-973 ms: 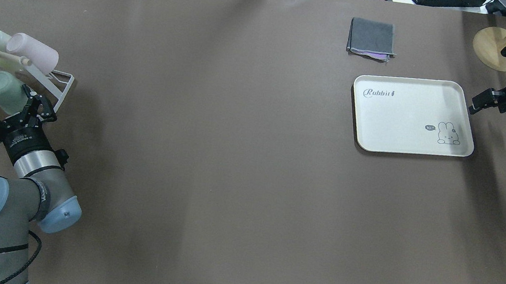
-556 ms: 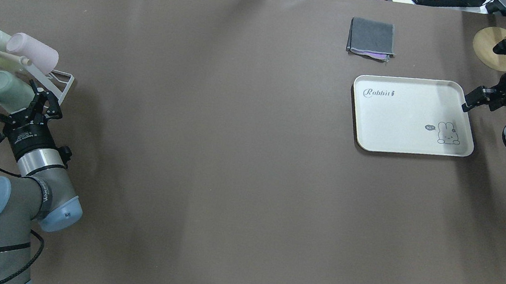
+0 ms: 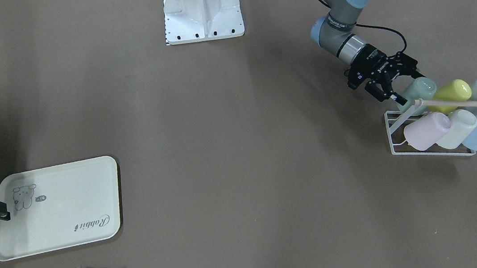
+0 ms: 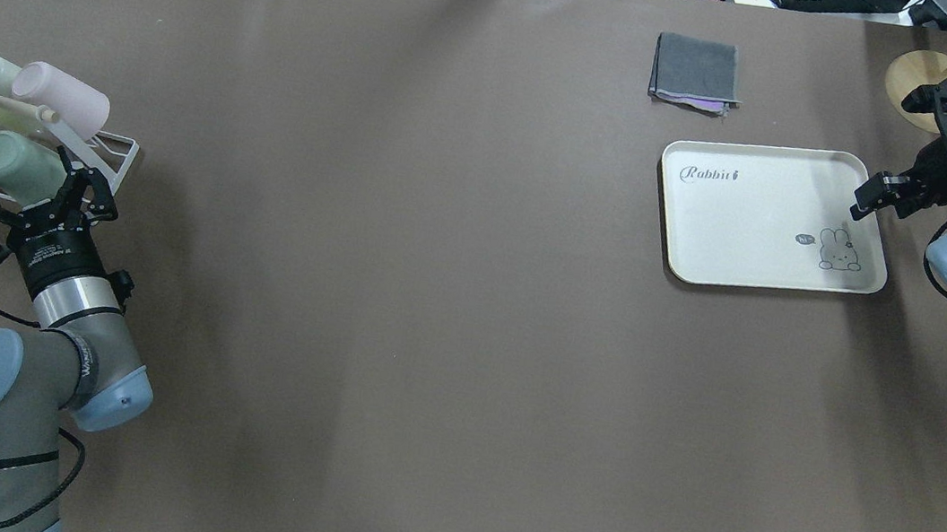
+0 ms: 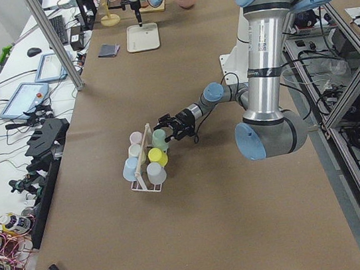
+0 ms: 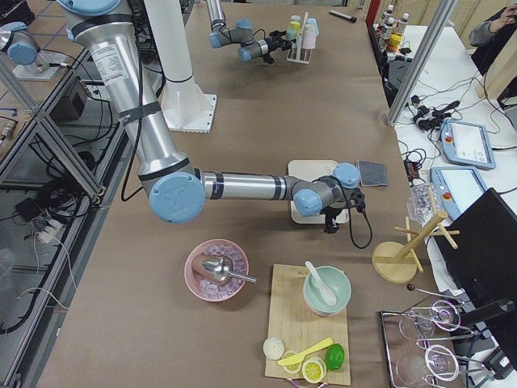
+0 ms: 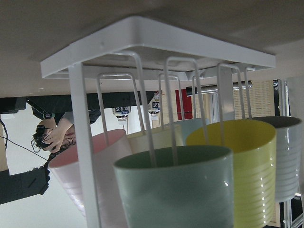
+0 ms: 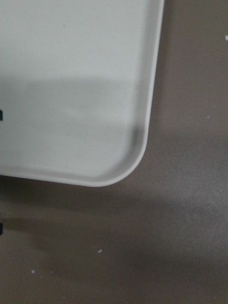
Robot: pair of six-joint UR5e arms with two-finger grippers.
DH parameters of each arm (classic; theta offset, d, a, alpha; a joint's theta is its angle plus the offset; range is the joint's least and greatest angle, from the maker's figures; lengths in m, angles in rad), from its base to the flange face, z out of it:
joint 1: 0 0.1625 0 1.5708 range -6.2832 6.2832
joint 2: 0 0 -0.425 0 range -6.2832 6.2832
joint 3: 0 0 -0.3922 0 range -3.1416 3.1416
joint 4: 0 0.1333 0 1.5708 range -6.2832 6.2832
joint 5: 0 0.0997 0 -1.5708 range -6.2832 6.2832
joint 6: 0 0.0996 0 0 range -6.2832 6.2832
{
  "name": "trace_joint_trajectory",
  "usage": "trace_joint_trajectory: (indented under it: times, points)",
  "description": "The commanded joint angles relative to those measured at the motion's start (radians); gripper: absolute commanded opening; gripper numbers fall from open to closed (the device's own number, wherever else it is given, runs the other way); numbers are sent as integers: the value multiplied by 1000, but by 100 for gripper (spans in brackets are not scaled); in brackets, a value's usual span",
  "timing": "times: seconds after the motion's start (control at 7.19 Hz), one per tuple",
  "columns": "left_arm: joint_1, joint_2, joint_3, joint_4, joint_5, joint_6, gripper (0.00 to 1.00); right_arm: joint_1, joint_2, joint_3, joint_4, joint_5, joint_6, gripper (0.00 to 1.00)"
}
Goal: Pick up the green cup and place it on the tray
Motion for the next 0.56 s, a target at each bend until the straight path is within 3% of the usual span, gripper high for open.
trace_joint_trajectory:
  times: [0.0,0.42]
  points:
    - [0,-1,25,-9,22,-8,90,-3,2,0,0,1,7,17]
    - [0,-3,37,-6,45,-22,90,-13,-1,-2,0,0,7,10]
